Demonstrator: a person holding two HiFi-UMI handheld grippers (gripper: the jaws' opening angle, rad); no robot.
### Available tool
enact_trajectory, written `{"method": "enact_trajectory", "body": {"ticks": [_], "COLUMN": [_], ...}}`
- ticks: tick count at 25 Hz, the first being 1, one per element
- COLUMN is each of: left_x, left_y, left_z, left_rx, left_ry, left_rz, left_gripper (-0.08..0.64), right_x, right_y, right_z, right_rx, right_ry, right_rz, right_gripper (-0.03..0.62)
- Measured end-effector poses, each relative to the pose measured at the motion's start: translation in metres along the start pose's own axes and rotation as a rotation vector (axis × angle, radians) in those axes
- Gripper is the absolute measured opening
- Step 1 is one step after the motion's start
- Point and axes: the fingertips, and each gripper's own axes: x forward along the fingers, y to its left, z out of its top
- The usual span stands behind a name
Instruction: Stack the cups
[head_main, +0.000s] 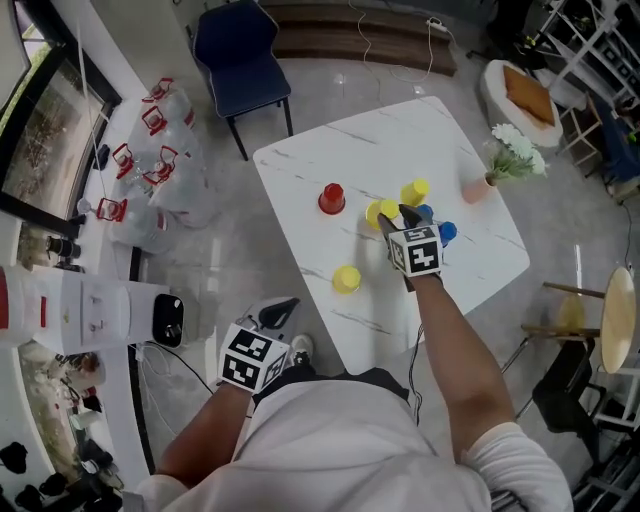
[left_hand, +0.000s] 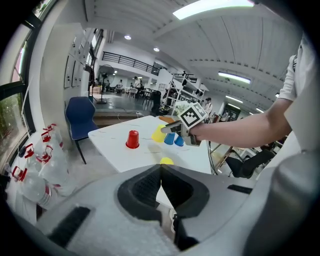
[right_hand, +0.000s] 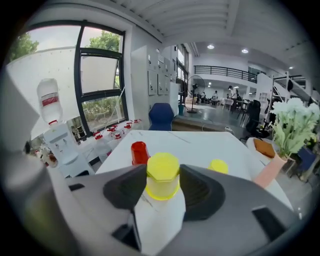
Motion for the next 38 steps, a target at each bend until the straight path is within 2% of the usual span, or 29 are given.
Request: {"method": "enact_trajectory", "body": {"ticks": [3,7,12,16,28,32,34,38], "left_x": [0.008,0.018,0.022,0.023,0.024,0.028,0.03,0.036], "left_y": [-0.002,-0.009,-0.021,-0.025,-0.028,-0.028,-0.027,-0.029], "left_z": [0.009,0.013,0.014,0.011,0.006,0.005,0.006,0.014], "left_rx": [0.03,0.061,0.094,0.108,0.099,0.094,0.086,0.073], "left_ry": [-0.001,0.008,0.021,0.033,0.042,0.046,0.045,0.034], "left_rz": [-0.031,-0.077,-0.121,-0.135,-0.131,-0.127,-0.121,-0.106], "left_gripper": [0.005,0.006,0.005,0.006,0.006,0.006,0.006,0.006], "right_x": [-0.028,-0.058,-0.076,-0.079,-0.074,-0.08,-0.086,-0.089], "right_y": [0.016,0.037,0.059,0.073,0.092,0.091,0.077,0.019], "right_z": [-0.013,-0.052,-0.103,-0.123,-0.132,-0.116,-0.098,-0.058], "right_rx": [-0.021,-0.05,-0.049,-0.044,-0.073,-0.067,-0.06,-0.072], "right_ry": [-0.005,0.036,0.105,0.133,0.149,0.111,0.066,-0.007], "right_rz": [0.018,0.024,0.025,0.031,0.064,0.077,0.058,-0.017], "right_gripper": [0.21,0.21,0.21,0.21,0.223,0.235,0.233,0.222]}}
